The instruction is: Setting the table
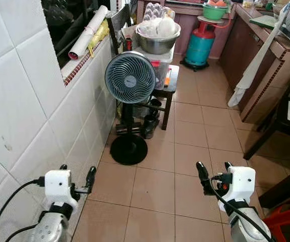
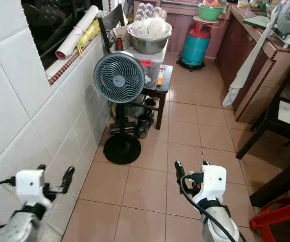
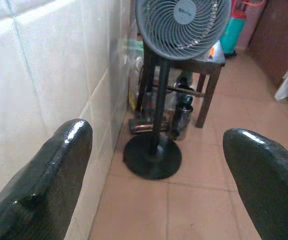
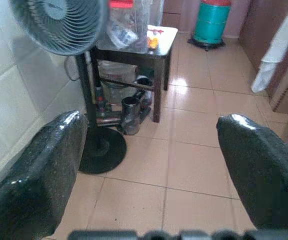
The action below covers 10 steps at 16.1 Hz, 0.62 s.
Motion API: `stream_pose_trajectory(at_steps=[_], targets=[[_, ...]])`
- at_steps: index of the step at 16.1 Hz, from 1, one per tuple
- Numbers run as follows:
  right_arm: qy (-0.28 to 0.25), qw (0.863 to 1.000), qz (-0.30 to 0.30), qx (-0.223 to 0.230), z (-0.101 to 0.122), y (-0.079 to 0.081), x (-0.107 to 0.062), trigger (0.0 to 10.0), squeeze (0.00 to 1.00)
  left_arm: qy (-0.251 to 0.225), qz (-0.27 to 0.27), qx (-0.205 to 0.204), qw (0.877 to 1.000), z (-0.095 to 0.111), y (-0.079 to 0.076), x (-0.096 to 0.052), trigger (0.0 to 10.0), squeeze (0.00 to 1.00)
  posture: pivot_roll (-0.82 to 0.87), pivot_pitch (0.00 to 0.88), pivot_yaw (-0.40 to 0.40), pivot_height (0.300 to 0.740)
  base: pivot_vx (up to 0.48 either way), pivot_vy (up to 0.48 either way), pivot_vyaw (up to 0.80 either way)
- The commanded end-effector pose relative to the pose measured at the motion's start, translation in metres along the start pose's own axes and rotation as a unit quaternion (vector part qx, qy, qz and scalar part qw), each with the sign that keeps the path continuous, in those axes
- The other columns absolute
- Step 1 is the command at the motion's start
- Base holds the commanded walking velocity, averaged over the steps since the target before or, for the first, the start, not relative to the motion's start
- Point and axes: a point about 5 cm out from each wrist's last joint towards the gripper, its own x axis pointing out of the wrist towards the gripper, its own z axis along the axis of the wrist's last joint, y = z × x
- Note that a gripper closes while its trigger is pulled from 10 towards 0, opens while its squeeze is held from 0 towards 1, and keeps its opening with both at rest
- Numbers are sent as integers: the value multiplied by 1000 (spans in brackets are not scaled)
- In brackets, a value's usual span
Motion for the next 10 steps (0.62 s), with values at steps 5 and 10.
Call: stream_pose_trajectory(at_steps=[5, 10], targets=[[3, 1000, -23, -9, -1, 1, -2, 10000, 0, 0, -5, 11, 1000, -1, -4, 12, 10000, 0, 88, 0, -46, 740, 0, 0, 0], [9, 999, -37, 0, -5, 2, 0, 10000, 0, 5, -9, 15, 1000, -4, -3, 15, 10000, 0, 86, 0, -37, 740, 0, 0, 0]])
